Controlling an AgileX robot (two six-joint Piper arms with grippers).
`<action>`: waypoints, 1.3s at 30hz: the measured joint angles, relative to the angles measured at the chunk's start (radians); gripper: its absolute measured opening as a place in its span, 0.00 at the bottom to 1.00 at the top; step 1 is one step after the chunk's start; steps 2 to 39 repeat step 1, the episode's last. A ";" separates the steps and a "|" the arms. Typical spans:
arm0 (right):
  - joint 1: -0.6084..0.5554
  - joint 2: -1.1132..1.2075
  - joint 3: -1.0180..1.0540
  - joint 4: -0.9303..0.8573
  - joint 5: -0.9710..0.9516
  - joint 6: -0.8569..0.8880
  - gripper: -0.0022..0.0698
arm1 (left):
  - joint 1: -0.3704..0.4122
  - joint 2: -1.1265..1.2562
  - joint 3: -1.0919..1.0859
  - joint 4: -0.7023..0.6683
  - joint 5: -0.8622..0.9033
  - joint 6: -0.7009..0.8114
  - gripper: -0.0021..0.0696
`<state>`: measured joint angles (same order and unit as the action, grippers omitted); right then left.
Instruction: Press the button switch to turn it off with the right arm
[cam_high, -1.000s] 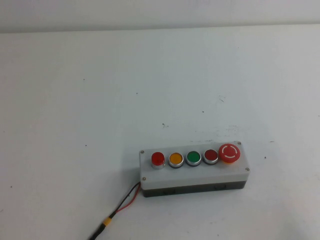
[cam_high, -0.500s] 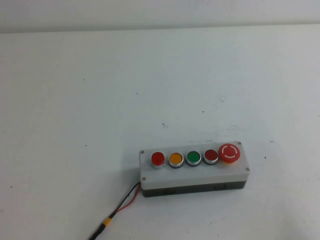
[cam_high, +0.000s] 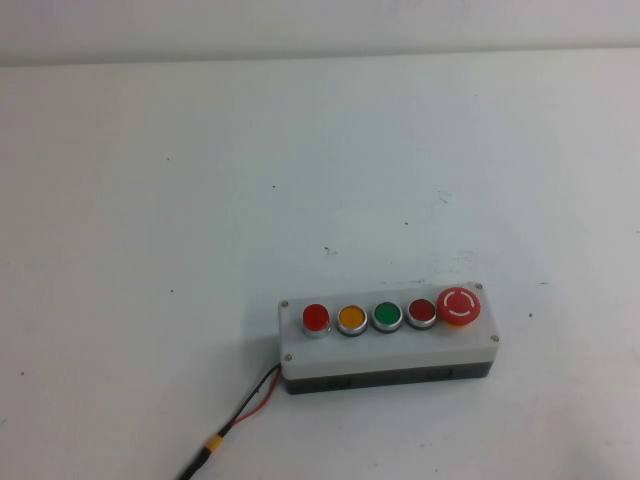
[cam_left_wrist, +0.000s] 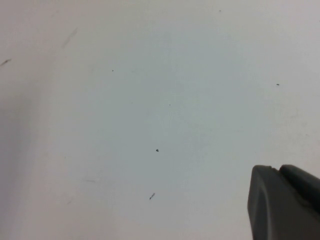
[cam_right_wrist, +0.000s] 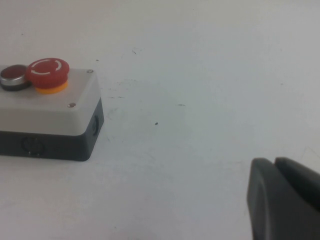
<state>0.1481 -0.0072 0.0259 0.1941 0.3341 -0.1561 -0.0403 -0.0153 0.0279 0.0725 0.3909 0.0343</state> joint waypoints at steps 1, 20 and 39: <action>0.000 0.000 0.000 0.000 0.000 0.000 0.01 | 0.000 0.000 0.000 0.000 0.000 0.000 0.03; 0.000 0.000 0.000 0.000 0.000 0.000 0.01 | 0.000 0.000 0.000 0.000 0.000 0.000 0.03; 0.000 0.000 0.000 0.000 0.000 0.000 0.01 | 0.000 0.000 0.000 0.000 0.000 0.000 0.03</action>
